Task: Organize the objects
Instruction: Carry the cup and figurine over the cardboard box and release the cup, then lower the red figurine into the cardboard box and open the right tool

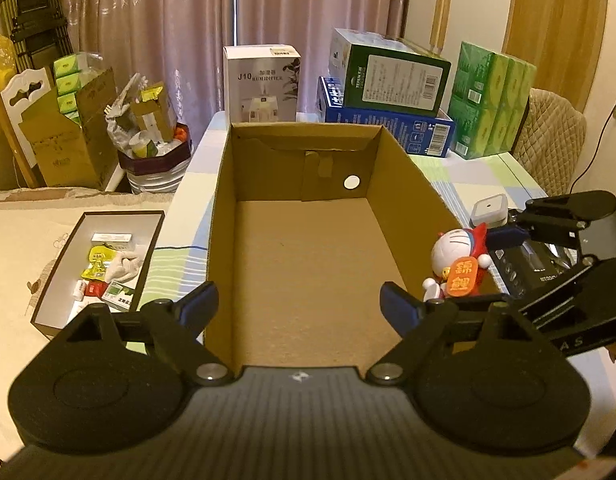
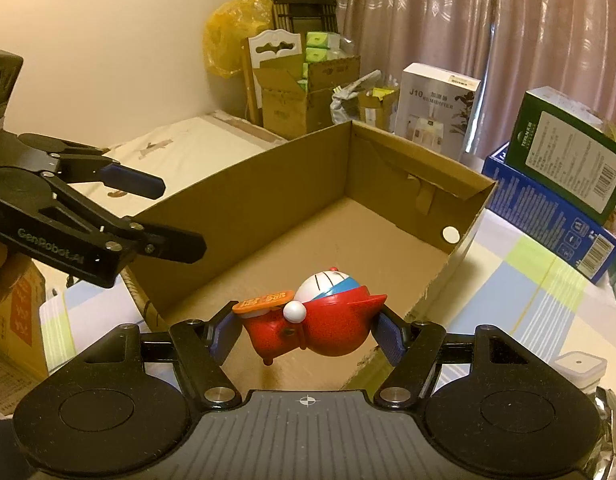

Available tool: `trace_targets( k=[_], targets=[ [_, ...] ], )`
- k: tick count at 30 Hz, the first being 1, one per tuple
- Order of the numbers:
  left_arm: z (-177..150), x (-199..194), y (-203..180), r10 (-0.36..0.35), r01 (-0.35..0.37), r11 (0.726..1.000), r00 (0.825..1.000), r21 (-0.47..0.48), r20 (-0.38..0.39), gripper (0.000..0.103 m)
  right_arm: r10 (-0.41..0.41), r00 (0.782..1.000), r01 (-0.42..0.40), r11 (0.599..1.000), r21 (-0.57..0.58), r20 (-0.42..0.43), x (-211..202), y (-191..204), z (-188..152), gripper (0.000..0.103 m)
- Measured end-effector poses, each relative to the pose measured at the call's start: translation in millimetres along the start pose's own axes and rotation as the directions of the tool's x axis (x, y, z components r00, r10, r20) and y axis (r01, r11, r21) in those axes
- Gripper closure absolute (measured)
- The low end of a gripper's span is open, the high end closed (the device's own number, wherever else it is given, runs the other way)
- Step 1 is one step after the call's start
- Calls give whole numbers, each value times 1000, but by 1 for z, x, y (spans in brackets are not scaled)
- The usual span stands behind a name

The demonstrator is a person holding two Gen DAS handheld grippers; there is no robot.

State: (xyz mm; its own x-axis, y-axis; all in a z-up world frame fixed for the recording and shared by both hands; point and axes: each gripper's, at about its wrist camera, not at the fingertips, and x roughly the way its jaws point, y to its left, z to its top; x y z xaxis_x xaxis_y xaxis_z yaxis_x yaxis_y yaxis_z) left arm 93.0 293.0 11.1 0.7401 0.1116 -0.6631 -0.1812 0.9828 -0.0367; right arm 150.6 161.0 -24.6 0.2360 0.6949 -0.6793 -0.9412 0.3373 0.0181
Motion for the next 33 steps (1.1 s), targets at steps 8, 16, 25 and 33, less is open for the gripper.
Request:
trace_targets(
  k=[8, 16, 25, 33],
  targets=[
    [1, -18, 5, 20, -19, 999, 1000, -30, 24, 18, -19, 996, 16, 999, 36, 91, -15, -6, 4, 20],
    [0, -39, -5, 28, -26, 998, 999, -50, 36, 16, -66, 987, 54, 995, 79, 150, -63, -9, 11, 19],
    [-3, -80, -38, 15, -13, 999, 998, -44, 60, 14, -167, 968, 140, 979, 147, 185, -145, -2, -13, 19],
    [-7, -112, -79, -30, 32, 999, 996, -27, 90, 12, -286, 943, 220, 921, 322, 173, -222, -6, -70, 19]
  ],
)
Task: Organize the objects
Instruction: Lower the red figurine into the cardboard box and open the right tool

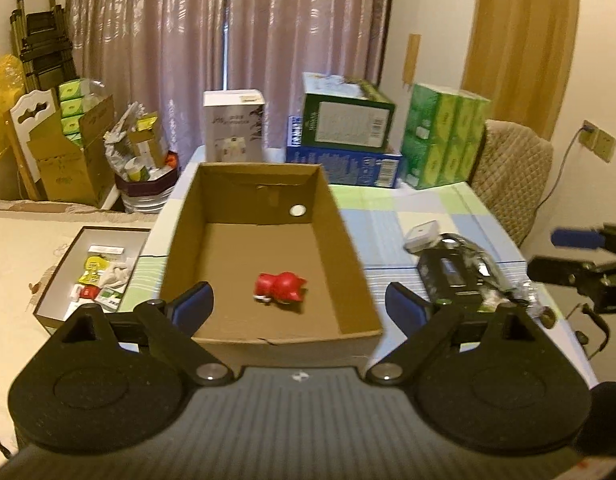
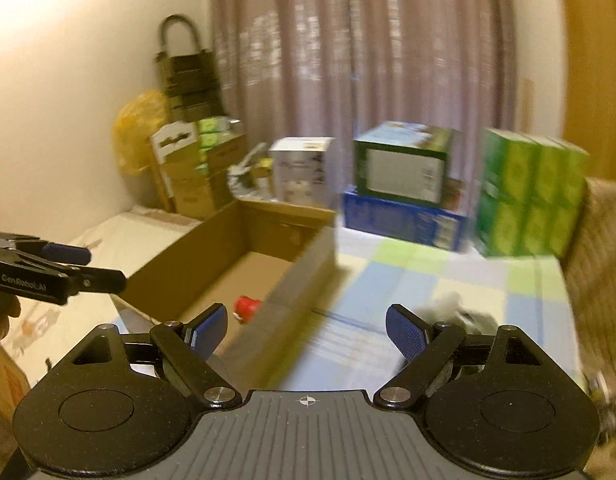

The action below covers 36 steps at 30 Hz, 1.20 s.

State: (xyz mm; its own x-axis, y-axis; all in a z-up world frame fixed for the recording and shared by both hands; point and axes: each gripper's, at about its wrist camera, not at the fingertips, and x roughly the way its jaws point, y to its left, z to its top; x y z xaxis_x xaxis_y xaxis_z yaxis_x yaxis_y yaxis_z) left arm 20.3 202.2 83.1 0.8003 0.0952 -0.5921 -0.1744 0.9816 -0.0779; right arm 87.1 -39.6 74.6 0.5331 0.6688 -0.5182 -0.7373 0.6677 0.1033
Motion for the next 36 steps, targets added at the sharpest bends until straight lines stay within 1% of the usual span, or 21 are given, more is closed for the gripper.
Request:
trace_targets(
  k=[4, 7, 14, 17, 21, 28, 36],
  targets=[
    [-4, -10, -26, -42, 42, 999, 999, 9, 7, 9, -73, 997, 74, 993, 88, -9, -39, -23, -21, 19],
    [-8, -14, -45, -75, 75, 997, 997, 19, 6, 8, -131, 991, 132, 982, 136, -19, -65, -39, -38, 19],
    [-17, -17, -86, -145, 145, 989, 989, 39, -5, 6, -250, 968, 250, 944, 214, -31, -115, -73, -70, 19],
    [-18, -16, -101, -166, 166, 985, 986, 52, -4, 1, -292, 955, 294, 929, 225, -46, -127, -84, -79, 19],
    [-19, -11, -119, -189, 189, 980, 982, 66, -16, 1, -318, 946, 322, 910, 261, -56, -140, -100, -90, 19],
    [-21, -2, -138, -213, 215, 974, 976, 77, -33, 1, -346, 936, 349, 892, 286, -65, -144, -118, -96, 19],
    [-24, 15, -154, -215, 221, 971, 974, 90, -74, 1, -371, 925, 376, 871, 317, -78, -148, -138, -101, 19]
  ],
)
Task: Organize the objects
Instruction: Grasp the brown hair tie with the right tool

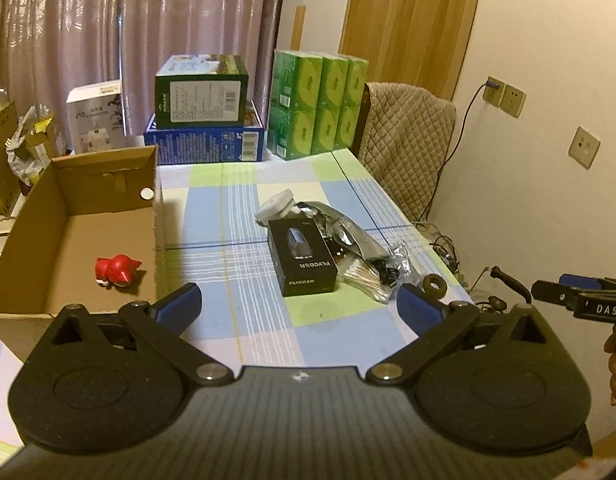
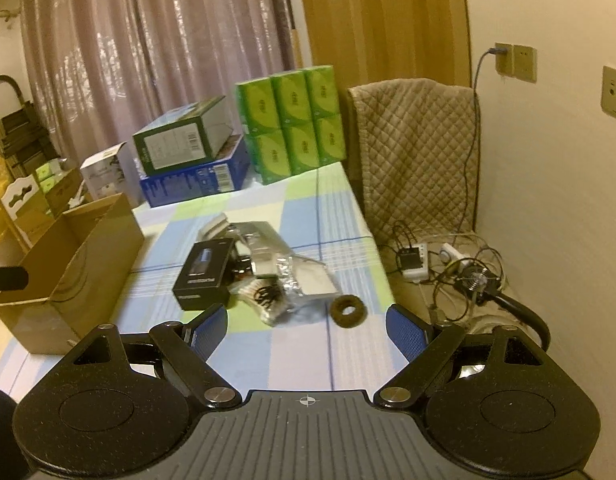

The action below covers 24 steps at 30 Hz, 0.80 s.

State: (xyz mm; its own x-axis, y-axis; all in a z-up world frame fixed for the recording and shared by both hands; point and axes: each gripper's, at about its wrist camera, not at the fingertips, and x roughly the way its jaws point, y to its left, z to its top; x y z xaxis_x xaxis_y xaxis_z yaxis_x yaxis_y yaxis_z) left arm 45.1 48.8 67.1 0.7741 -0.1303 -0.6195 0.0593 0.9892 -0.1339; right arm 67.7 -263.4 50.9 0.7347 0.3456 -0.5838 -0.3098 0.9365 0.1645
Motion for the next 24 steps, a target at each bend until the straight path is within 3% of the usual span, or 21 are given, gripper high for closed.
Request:
trace_targets(
  k=[11, 24],
  targets=[
    [3, 41, -20, -12, 13, 1000, 1000, 18, -21, 1, -16, 1000, 16, 1000, -7, -24, 27, -26, 5, 19],
    [-2, 114, -34, 12, -7, 998, 997, 60, -80, 1, 6, 996, -14, 995, -101, -84, 101, -41, 4, 19]
  ],
)
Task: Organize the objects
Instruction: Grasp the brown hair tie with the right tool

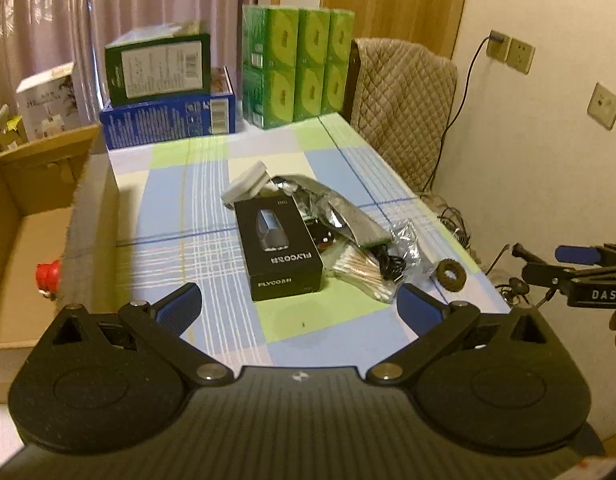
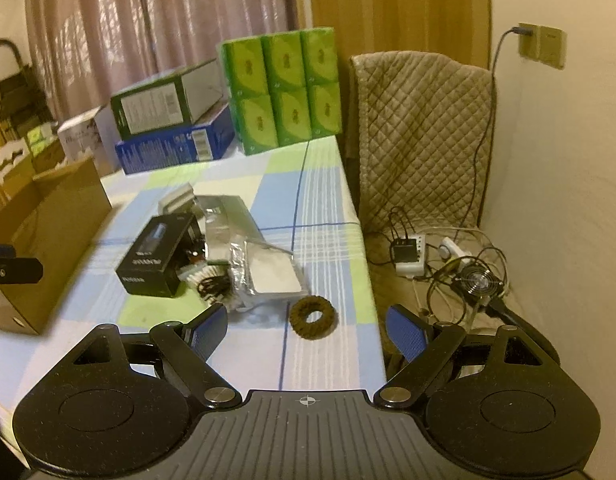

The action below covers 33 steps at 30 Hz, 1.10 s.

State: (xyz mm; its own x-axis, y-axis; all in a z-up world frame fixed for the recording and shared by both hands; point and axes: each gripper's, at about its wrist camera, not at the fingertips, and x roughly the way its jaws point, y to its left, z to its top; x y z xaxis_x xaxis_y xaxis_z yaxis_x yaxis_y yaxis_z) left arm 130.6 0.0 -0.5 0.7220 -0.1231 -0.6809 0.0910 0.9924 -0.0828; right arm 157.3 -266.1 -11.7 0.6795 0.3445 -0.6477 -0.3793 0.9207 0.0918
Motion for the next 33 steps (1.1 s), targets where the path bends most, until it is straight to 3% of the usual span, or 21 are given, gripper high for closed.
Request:
trace_targets(
  k=[10, 19, 25, 28, 33],
  targets=[
    [-1, 61, 0, 23, -22, 1000, 998, 16, -63, 1, 3, 998, -7, 997, -82, -58, 65, -4, -5, 20],
    [3, 98, 6, 28, -29, 1000, 997, -1, -67, 1, -2, 993, -9, 995, -95, -117, 120, -10, -10, 36],
    [4, 117, 9, 26, -26, 1000, 997, -4, -74, 1, -3, 992, -11, 993, -118, -124, 135, -10, -14, 44],
    [5, 124, 10, 31, -31, 999, 997, -6, -68, 1, -8, 992, -8, 992, -128, -123, 139, -8, -16, 55],
    [6, 139, 9, 37, -38, 999, 997, -8, -68, 1, -17, 995, 5, 993, -120, -102, 136, -5, -18, 84]
  ],
)
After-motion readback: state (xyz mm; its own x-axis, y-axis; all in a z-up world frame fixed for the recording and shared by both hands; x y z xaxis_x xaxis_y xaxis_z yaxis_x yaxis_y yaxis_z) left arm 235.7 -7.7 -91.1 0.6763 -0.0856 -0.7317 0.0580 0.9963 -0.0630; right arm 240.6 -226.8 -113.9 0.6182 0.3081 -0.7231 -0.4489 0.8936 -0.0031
